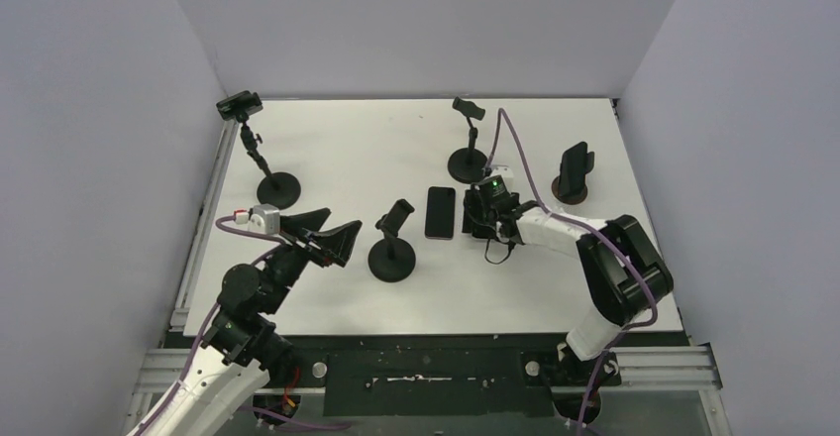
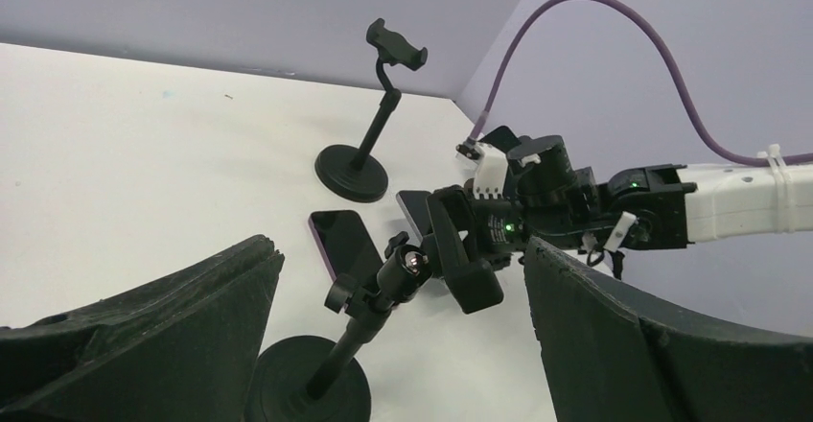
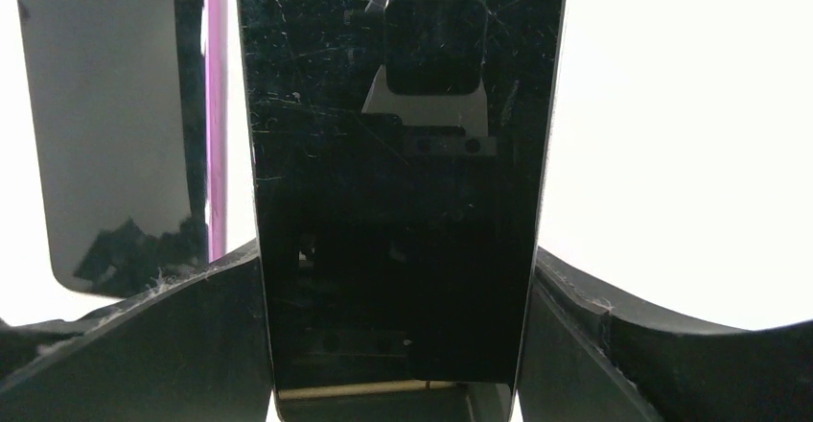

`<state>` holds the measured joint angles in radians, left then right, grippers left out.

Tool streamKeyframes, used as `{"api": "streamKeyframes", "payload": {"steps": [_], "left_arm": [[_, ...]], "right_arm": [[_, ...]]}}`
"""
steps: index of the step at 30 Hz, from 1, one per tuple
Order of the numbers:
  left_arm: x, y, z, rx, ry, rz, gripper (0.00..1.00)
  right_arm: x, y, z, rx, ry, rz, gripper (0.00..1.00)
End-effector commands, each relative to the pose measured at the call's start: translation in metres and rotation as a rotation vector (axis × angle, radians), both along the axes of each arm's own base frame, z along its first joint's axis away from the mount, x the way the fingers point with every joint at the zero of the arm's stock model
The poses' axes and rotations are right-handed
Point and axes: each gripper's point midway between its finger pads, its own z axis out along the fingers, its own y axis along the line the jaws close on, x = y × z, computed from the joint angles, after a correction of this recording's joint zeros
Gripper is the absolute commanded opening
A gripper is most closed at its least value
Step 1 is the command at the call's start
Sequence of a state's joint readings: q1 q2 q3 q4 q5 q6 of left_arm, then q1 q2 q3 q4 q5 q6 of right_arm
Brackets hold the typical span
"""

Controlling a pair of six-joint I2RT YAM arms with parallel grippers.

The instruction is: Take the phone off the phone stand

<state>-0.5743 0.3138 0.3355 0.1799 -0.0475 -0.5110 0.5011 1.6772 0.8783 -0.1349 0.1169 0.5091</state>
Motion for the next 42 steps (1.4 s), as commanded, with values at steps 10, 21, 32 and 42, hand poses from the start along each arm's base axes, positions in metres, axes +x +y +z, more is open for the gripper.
{"api": "streamKeyframes", "payload": {"steps": [10, 21, 32, 42], "left_arm": [[-0.01, -0.043, 0.121, -0.235, -0.042, -0.252, 0.97], [0.026, -0.122, 0.123, -0.104, 0.116, -0.422, 0.97], [0.043, -0.174, 0.081, 0.102, 0.242, -0.353, 0.92], [0.051, -0.181, 0.058, 0.148, 0.285, -0.332, 0.88]], "right_arm": [[-0.071, 0.021, 0.128, 0.092, -0.321, 0.167, 0.06], [-0.108, 0.036, 0.204, 0.264, -0.584, 0.335, 0.07], [-0.114, 0.048, 0.241, 0.327, -0.683, 0.408, 0.08], [-0.115, 0.053, 0.249, 0.343, -0.688, 0.421, 0.08]]}}
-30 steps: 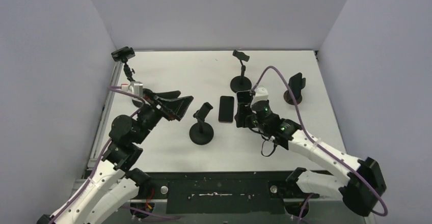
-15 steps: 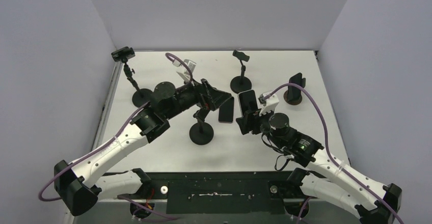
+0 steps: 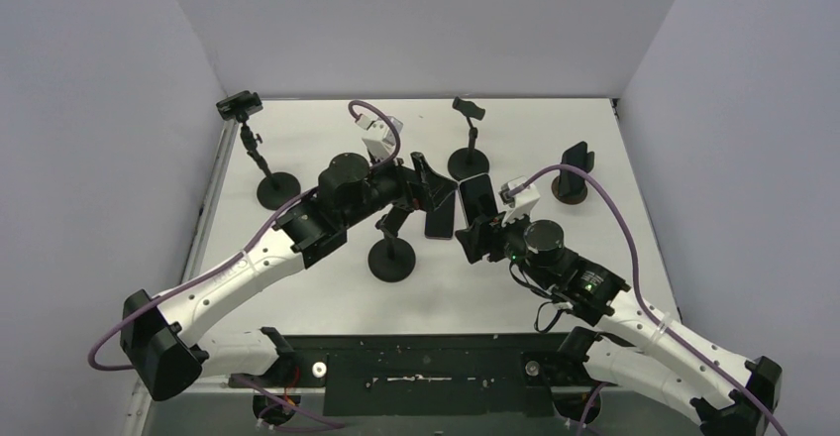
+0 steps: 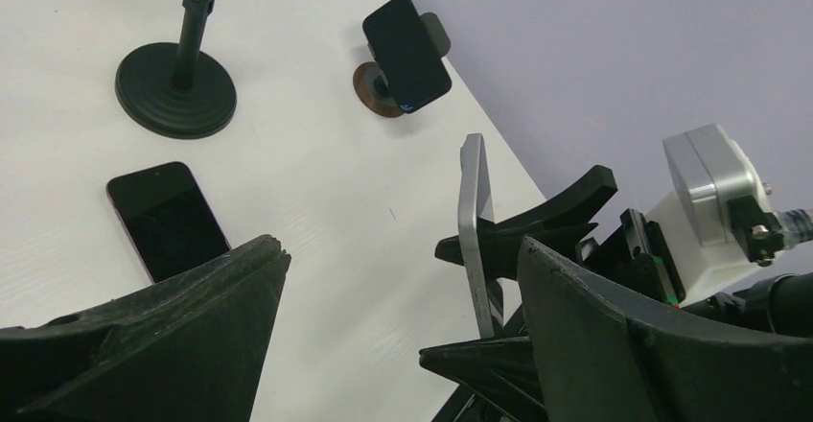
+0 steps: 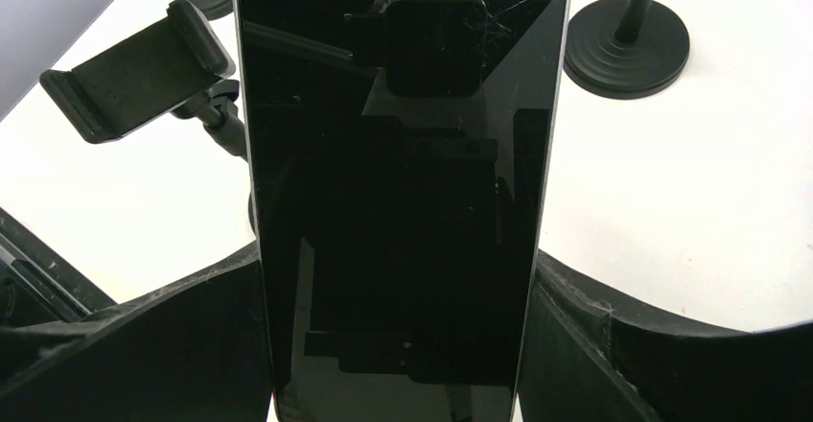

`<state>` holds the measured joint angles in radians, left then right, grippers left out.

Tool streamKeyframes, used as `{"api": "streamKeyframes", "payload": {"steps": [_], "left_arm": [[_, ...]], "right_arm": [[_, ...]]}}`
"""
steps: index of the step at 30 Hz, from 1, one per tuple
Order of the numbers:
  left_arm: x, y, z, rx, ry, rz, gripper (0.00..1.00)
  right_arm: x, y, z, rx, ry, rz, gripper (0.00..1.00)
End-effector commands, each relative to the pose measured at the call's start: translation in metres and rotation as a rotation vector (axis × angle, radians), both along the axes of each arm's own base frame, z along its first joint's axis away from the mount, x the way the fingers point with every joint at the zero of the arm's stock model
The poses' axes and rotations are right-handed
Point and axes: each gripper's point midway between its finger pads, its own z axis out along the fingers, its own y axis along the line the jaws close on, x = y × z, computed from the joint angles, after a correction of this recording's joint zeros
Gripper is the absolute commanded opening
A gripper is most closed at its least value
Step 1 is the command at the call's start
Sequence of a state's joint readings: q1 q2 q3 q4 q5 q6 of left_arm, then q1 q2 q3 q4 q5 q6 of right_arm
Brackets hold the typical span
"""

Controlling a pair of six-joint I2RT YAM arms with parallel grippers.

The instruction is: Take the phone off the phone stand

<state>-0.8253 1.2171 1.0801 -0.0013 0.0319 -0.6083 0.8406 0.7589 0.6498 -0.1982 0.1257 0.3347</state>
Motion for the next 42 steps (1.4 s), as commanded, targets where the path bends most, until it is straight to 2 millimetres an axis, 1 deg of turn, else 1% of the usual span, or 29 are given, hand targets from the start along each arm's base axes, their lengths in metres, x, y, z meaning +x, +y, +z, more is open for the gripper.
{"api": "streamKeyframes", "payload": {"steps": [1, 6, 9, 12, 15, 16, 18, 20, 21, 23, 24, 25, 26, 28, 30, 31, 32, 34, 37, 39, 42], "left_arm": [[0.003, -0.01, 0.015, -0.006, -0.036, -0.012, 0.87], [0.002, -0.028, 0.008, -0.007, -0.012, -0.062, 0.81], [-0.002, -0.039, 0.012, -0.042, -0.009, -0.104, 0.75], [-0.006, -0.049, 0.014, -0.064, -0.011, -0.147, 0.6], [-0.01, -0.056, 0.014, -0.079, -0.005, -0.187, 0.4], [-0.011, -0.058, 0.014, -0.086, -0.002, -0.197, 0.35], [-0.014, -0.06, 0.015, -0.106, -0.001, -0.216, 0.29], [-0.017, -0.062, 0.018, -0.128, -0.004, -0.232, 0.27], [-0.019, -0.063, 0.018, -0.138, 0.0, -0.241, 0.23], [-0.022, -0.065, 0.019, -0.155, -0.001, -0.263, 0.11], [-0.023, -0.066, 0.02, -0.164, 0.001, -0.273, 0.03], [-0.025, -0.067, 0.02, -0.172, 0.0, -0.283, 0.0], [-0.026, -0.066, 0.021, -0.179, -0.002, -0.286, 0.0], [-0.025, -0.061, 0.026, -0.2, -0.022, -0.27, 0.0], [-0.023, -0.051, 0.033, -0.232, -0.039, -0.247, 0.0], [-0.022, -0.046, 0.037, -0.25, -0.045, -0.24, 0.0], [-0.021, -0.04, 0.041, -0.27, -0.05, -0.237, 0.0], [-0.02, -0.028, 0.051, -0.317, -0.066, -0.243, 0.0], [-0.024, -0.014, 0.064, -0.371, -0.093, -0.27, 0.0], [-0.027, -0.005, 0.07, -0.39, -0.113, -0.288, 0.0], [-0.032, 0.007, 0.078, -0.414, -0.147, -0.323, 0.0]], "right_arm": [[0.006, 0.013, 0.053, 0.109, -0.109, 0.015, 0.08], [0.007, 0.017, 0.061, 0.114, -0.122, 0.024, 0.08], [0.007, 0.019, 0.061, 0.109, -0.122, 0.028, 0.08], [0.008, 0.02, 0.062, 0.112, -0.127, 0.029, 0.08], [0.008, 0.02, 0.064, 0.114, -0.132, 0.028, 0.08], [0.008, 0.02, 0.064, 0.113, -0.133, 0.029, 0.08], [0.008, 0.021, 0.066, 0.113, -0.136, 0.031, 0.08], [0.008, 0.022, 0.065, 0.109, -0.136, 0.032, 0.08], [0.008, 0.022, 0.065, 0.109, -0.136, 0.035, 0.08], [0.007, 0.023, 0.067, 0.113, -0.139, 0.041, 0.08], [0.006, 0.024, 0.067, 0.115, -0.138, 0.048, 0.08], [0.005, 0.025, 0.069, 0.119, -0.139, 0.06, 0.11], [0.003, 0.027, 0.07, 0.124, -0.138, 0.077, 0.19], [-0.004, 0.033, 0.075, 0.14, -0.137, 0.127, 0.52], [-0.014, 0.042, 0.079, 0.158, -0.125, 0.197, 0.78], [-0.017, 0.046, 0.08, 0.161, -0.114, 0.224, 0.87], [-0.021, 0.049, 0.08, 0.162, -0.1, 0.251, 0.92], [-0.028, 0.055, 0.081, 0.175, -0.077, 0.298, 0.99], [-0.039, 0.065, 0.09, 0.223, -0.053, 0.396, 1.0], [-0.043, 0.067, 0.098, 0.263, -0.038, 0.445, 1.0], [-0.043, 0.061, 0.114, 0.33, -0.042, 0.482, 1.0]]}}
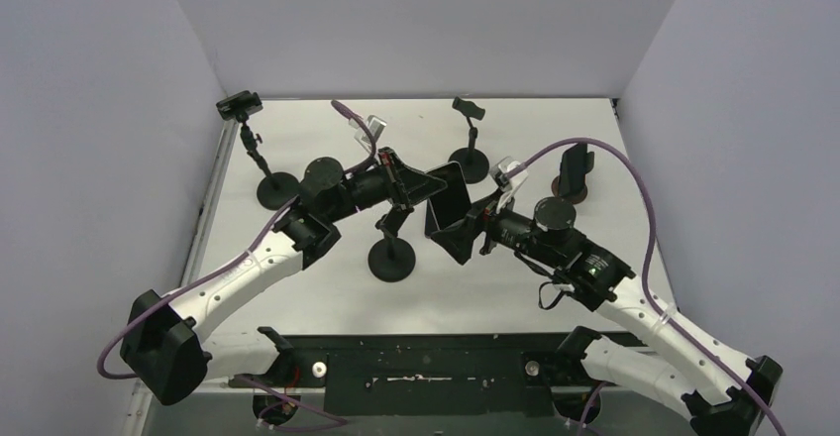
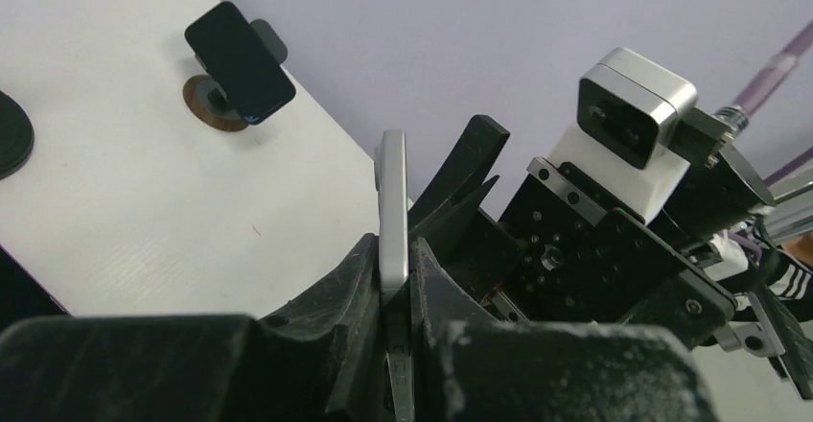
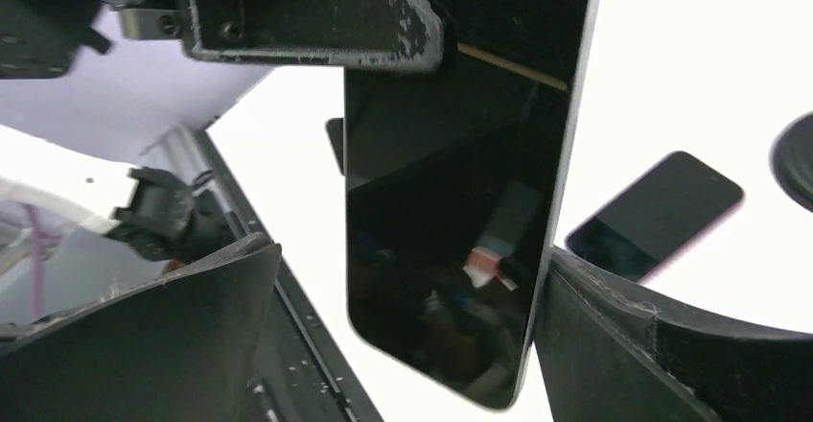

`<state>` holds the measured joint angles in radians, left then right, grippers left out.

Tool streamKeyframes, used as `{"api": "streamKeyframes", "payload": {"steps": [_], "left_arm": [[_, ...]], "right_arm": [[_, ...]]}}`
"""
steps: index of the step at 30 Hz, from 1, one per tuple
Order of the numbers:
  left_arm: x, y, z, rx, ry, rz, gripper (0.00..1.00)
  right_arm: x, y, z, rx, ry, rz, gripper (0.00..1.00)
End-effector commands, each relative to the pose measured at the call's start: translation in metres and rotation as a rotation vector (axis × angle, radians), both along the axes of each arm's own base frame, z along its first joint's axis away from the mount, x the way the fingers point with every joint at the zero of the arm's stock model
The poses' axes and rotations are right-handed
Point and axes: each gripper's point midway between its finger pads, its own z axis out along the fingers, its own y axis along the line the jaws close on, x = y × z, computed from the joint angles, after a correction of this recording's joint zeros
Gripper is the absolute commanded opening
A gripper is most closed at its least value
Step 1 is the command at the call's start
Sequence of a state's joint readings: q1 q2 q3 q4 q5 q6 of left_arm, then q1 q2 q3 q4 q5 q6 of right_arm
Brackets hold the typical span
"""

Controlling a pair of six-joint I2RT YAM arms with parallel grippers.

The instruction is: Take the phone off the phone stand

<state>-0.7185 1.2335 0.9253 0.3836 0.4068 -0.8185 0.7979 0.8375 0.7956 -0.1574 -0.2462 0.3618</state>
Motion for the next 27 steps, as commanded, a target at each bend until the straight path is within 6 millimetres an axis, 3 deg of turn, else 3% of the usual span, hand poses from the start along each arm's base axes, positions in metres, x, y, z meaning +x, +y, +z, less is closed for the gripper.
{"api": "streamKeyframes", "payload": {"steps": [1, 4, 13, 16, 20, 24, 25, 27], "left_arm": [[-0.015, 0.023, 0.067, -0.178, -0.184, -0.055, 0.0], [-0.024, 0.027, 0.075, -0.197, -0.231, -0.095, 0.0], [-0.055, 0.038, 0.098, -0.322, -0.349, -0.219, 0.0], [-0.055, 0.039, 0.102, -0.335, -0.358, -0.218, 0.0], [-0.056, 0.038, 0.105, -0.345, -0.369, -0.231, 0.0], [-0.053, 0.038, 0.104, -0.345, -0.363, -0.218, 0.0], [-0.051, 0.039, 0.103, -0.341, -0.362, -0.203, 0.03], [-0.043, 0.044, 0.1, -0.319, -0.359, -0.15, 0.42]], "right_arm": [[-0.017, 0.006, 0.062, 0.204, -0.04, 0.17, 1.0], [-0.016, 0.001, 0.073, 0.277, -0.03, 0.212, 0.97], [-0.038, 0.0, 0.091, 0.518, 0.046, 0.4, 0.7], [-0.043, 0.002, 0.1, 0.558, 0.047, 0.445, 0.61], [-0.044, 0.003, 0.104, 0.581, 0.062, 0.464, 0.42], [-0.042, 0.003, 0.107, 0.599, 0.054, 0.456, 0.13], [-0.04, 0.002, 0.108, 0.593, 0.042, 0.436, 0.08], [-0.03, 0.0, 0.106, 0.555, 0.016, 0.366, 0.0]]}}
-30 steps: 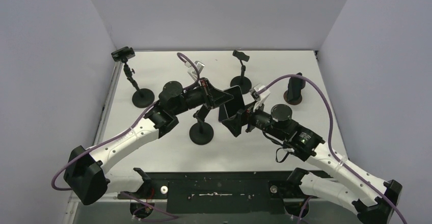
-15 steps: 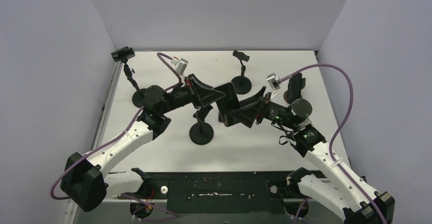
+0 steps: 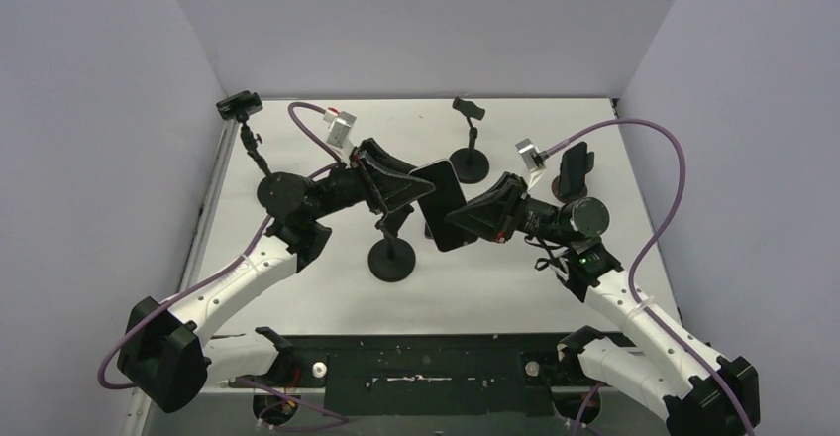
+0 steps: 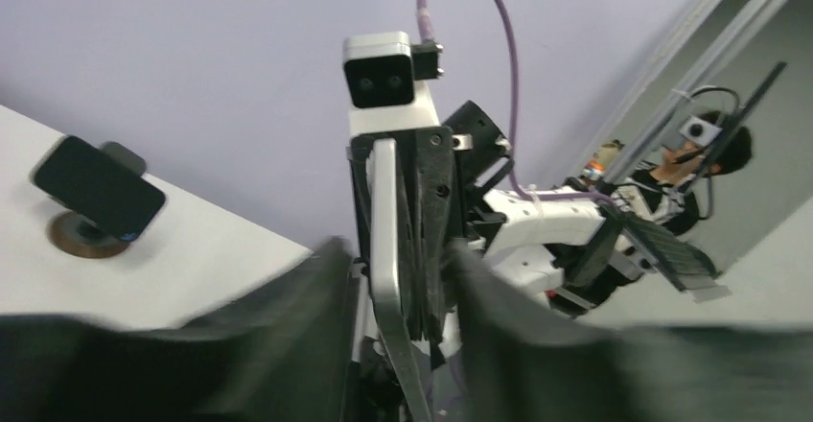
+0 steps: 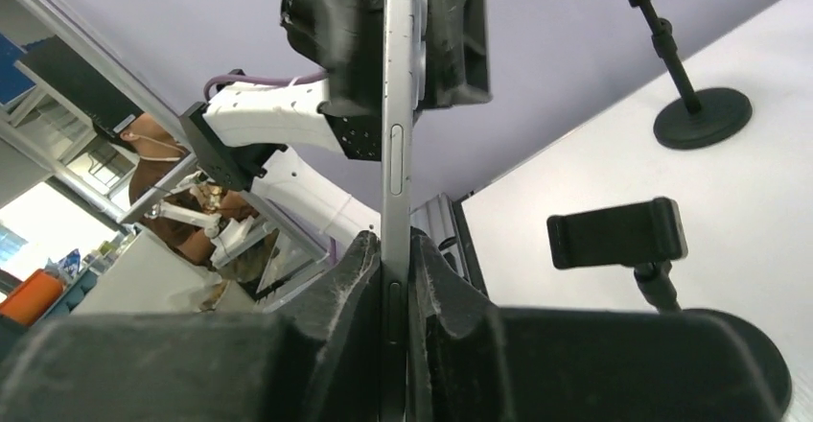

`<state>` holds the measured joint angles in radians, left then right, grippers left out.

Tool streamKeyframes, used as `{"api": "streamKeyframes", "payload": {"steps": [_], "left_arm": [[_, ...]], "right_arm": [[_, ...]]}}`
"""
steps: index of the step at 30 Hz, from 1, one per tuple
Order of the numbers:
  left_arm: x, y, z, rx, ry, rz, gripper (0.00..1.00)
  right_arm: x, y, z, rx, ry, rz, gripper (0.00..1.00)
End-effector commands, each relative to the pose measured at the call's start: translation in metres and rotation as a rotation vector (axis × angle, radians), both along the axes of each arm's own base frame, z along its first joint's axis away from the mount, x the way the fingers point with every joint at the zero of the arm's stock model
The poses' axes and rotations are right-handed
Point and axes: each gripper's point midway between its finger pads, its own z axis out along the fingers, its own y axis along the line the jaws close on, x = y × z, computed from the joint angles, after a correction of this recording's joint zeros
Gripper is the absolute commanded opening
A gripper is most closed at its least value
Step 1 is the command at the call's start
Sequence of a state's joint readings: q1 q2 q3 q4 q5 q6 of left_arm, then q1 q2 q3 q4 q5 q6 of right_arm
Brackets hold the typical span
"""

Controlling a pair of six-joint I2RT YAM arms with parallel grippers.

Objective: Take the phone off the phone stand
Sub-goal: Remove the phone from the phone stand, then place the phone at the center of the board.

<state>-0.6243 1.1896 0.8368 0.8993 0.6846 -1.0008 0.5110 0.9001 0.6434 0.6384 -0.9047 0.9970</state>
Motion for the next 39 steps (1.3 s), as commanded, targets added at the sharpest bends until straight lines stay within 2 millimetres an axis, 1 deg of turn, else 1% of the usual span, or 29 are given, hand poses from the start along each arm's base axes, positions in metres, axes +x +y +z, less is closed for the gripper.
{"api": "streamKeyframes", "payload": {"steps": [1, 2, 3, 4, 5, 7, 8, 11, 12, 13, 16, 17, 18, 20, 23, 27, 30, 33, 36, 39], "left_arm": [[0.009, 0.02, 0.022, -0.042, -0.08, 0.123, 0.59], [0.016, 0.026, 0.021, -0.027, -0.074, 0.181, 0.73], [0.025, 0.034, 0.017, -0.005, -0.062, 0.247, 0.93], [0.033, 0.045, 0.016, 0.011, -0.057, 0.319, 0.97], [0.042, 0.058, 0.015, 0.025, -0.042, 0.404, 0.97], [0.055, 0.086, 0.016, 0.055, -0.038, 0.568, 0.97], [0.061, 0.1, 0.015, 0.077, -0.031, 0.665, 0.98], [0.071, 0.152, 0.012, 0.128, -0.009, 0.961, 0.97], [0.069, 0.167, 0.011, 0.143, -0.013, 1.03, 0.97], [0.069, 0.181, 0.005, 0.172, -0.002, 1.1, 0.97], [0.064, 0.22, -0.01, 0.223, 0.045, 1.272, 0.97], [0.06, 0.229, -0.014, 0.234, 0.056, 1.31, 0.98], [0.058, 0.238, -0.026, 0.274, 0.084, 1.344, 0.98], [0.051, 0.252, -0.041, 0.31, 0.12, 1.395, 0.97], [0.043, 0.261, -0.061, 0.353, 0.16, 1.412, 0.98], [0.034, 0.262, -0.086, 0.397, 0.225, 1.388, 0.97], [0.03, 0.262, -0.1, 0.415, 0.274, 1.374, 0.97], [0.026, 0.261, -0.113, 0.427, 0.321, 1.357, 0.97], [0.023, 0.259, -0.125, 0.43, 0.349, 1.334, 0.97], [0.02, 0.259, -0.129, 0.432, 0.36, 1.328, 0.97]], "right_arm": [[0.009, -0.009, 0.019, -0.003, -0.079, -0.116, 0.0], [0.016, -0.013, 0.017, -0.031, -0.086, -0.174, 0.0], [0.023, -0.016, 0.015, -0.065, -0.092, -0.229, 0.0], [0.035, -0.022, 0.008, -0.109, -0.073, -0.301, 0.0], [0.047, -0.028, 0.0, -0.156, -0.05, -0.379, 0.0], [0.07, -0.042, -0.025, -0.263, 0.018, -0.514, 0.0], [0.078, -0.049, -0.046, -0.334, 0.074, -0.567, 0.0], [0.098, -0.065, -0.1, -0.476, 0.199, -0.68, 0.0], [0.102, -0.067, -0.116, -0.512, 0.235, -0.697, 0.0], [0.105, -0.07, -0.129, -0.531, 0.264, -0.712, 0.0], [0.112, -0.074, -0.161, -0.56, 0.336, -0.739, 0.0], [0.114, -0.074, -0.168, -0.559, 0.354, -0.744, 0.0], [0.117, -0.074, -0.177, -0.561, 0.378, -0.748, 0.0], [0.124, -0.075, -0.194, -0.568, 0.419, -0.754, 0.0], [0.137, -0.073, -0.213, -0.556, 0.462, -0.756, 0.0], [0.151, -0.069, -0.239, -0.557, 0.523, -0.743, 0.0], [0.161, -0.07, -0.253, -0.551, 0.57, -0.756, 0.0], [0.168, -0.072, -0.268, -0.539, 0.617, -0.773, 0.0], [0.172, -0.07, -0.281, -0.538, 0.648, -0.765, 0.0], [0.178, -0.067, -0.288, -0.537, 0.66, -0.757, 0.0]]}}
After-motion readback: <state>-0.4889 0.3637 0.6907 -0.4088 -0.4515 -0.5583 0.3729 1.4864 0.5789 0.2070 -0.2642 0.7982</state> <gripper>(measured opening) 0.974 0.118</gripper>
